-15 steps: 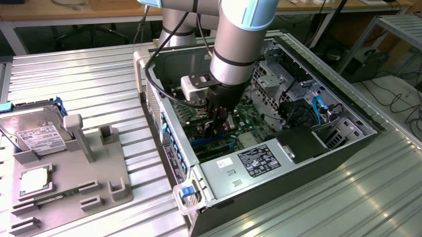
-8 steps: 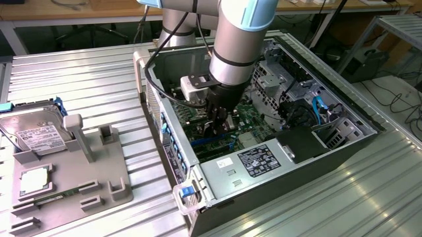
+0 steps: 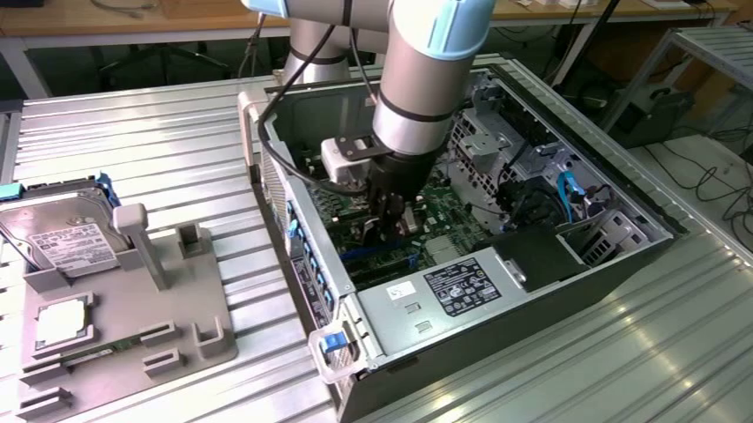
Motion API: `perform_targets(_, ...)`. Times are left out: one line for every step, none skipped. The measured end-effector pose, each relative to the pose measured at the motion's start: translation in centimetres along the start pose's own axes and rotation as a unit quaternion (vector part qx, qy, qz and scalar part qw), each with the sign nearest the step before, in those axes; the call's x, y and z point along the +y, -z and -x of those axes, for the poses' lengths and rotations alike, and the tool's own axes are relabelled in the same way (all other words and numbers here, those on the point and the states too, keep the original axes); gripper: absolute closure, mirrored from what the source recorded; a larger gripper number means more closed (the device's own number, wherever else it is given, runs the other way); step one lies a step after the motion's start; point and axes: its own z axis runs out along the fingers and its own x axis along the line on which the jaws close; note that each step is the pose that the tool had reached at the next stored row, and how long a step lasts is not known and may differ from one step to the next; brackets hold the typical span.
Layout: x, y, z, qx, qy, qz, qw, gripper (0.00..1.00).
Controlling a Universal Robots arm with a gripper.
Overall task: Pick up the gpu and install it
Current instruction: 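Insert the gpu into the slot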
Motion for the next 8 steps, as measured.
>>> perform_targets(0.00,-0.05,0.00,-0.0001,0.000,0.0000,1.0000,0.72)
perform_targets(0.00,-0.11,0.00,-0.0003,0.000,0.0000,1.0000,0.72)
perform_targets(-0.01,-0.17,0.00,-0.0004,0.000,0.0000,1.0000,0.72)
perform_targets(0.00,-0.25,0.00,-0.0005,0.000,0.0001,1.0000,0.72)
perform_targets(0.00,-0.35,-0.01,-0.0007,0.000,0.0002,1.0000,0.72)
perform_targets(0.00,-0.45,-0.01,-0.0009,0.000,0.0003,1.0000,0.72)
perform_targets(0.00,-0.56,-0.01,-0.0011,0.000,0.0003,1.0000,0.72)
perform_targets(-0.01,-0.67,-0.01,-0.0015,0.000,0.0004,1.0000,0.72)
